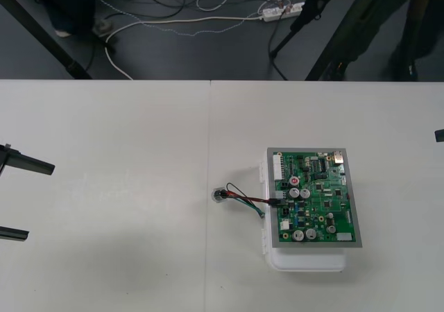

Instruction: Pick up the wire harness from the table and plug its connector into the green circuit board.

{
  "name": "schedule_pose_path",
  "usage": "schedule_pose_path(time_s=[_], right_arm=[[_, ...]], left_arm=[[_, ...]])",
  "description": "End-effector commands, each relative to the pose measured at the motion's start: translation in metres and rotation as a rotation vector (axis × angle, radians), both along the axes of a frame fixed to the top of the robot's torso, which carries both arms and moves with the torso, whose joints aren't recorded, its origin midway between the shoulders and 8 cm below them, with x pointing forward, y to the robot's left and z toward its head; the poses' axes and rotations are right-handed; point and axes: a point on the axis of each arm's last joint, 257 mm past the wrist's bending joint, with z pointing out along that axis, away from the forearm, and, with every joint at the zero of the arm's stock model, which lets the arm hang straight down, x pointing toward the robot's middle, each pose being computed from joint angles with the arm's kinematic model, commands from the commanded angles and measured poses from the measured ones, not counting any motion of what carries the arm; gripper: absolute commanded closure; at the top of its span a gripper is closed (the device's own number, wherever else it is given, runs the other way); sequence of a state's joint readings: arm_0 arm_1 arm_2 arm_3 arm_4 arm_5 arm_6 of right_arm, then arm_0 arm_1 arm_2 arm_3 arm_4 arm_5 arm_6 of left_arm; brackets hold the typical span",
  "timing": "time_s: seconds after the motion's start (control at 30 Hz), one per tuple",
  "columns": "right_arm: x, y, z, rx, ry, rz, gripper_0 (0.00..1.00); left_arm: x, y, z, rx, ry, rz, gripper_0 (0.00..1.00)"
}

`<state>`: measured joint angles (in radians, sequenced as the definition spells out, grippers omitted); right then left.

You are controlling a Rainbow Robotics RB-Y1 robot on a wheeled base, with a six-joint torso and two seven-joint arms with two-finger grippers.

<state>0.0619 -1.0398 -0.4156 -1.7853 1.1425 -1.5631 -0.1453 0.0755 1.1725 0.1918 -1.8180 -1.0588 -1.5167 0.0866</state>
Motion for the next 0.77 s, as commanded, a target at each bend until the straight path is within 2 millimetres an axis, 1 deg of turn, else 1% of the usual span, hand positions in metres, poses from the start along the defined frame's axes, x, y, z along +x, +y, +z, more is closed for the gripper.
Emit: schedule_pose_path(time_s=[0.03,0.77], right_arm=[[-0.0008,0.0029,0.0031,-0.028,0.008,0.018,0.0],[-0.0008,0.0029,0.0031,-0.028,0.008,0.018,0.0]], left_arm=[[-0.0135,0.0069,0.0052,0.043,-0.009,-0.056,0.0],[-0.0135,0.0069,0.0052,0.043,-0.009,-0.056,0.0]])
